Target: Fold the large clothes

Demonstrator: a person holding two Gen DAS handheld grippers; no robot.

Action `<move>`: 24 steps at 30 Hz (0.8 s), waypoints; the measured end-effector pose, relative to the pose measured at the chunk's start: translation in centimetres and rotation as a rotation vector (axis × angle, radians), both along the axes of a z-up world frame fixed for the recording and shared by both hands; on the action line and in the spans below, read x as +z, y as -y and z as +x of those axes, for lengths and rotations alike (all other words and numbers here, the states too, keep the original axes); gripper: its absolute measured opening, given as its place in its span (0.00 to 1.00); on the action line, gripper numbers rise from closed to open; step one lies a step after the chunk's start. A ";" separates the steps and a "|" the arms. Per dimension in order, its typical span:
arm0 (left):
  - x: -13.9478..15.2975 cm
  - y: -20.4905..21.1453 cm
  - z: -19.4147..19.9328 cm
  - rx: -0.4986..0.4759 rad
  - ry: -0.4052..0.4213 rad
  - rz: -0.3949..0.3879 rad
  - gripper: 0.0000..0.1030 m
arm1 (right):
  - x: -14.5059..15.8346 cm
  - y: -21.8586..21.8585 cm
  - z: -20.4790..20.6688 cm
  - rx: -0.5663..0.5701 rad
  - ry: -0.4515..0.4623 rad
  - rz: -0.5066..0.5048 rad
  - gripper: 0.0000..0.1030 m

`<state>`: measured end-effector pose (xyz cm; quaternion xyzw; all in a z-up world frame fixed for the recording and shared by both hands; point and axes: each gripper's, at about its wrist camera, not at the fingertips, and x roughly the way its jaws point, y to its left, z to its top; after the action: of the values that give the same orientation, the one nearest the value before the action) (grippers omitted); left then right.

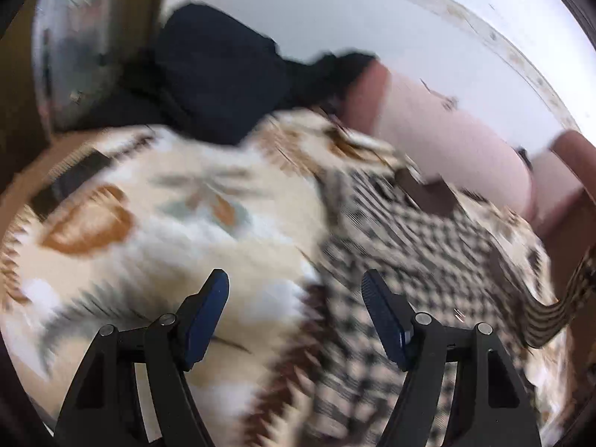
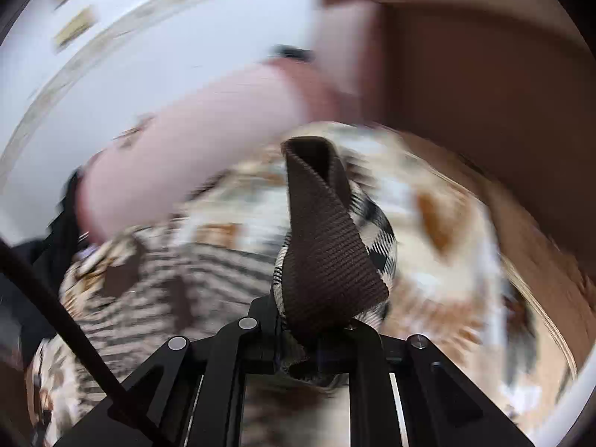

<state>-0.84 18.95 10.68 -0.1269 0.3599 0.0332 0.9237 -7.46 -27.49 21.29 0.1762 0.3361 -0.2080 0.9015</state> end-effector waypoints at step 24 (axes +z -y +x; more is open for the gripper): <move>-2.2 -9.9 1.1 0.245 -0.017 0.006 0.71 | -16.2 -37.0 19.7 0.723 -0.326 -0.227 0.27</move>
<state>0.21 28.82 8.50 -0.1671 0.3494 0.1481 0.9100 12.22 9.56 5.08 -0.0892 0.4897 0.0612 0.8651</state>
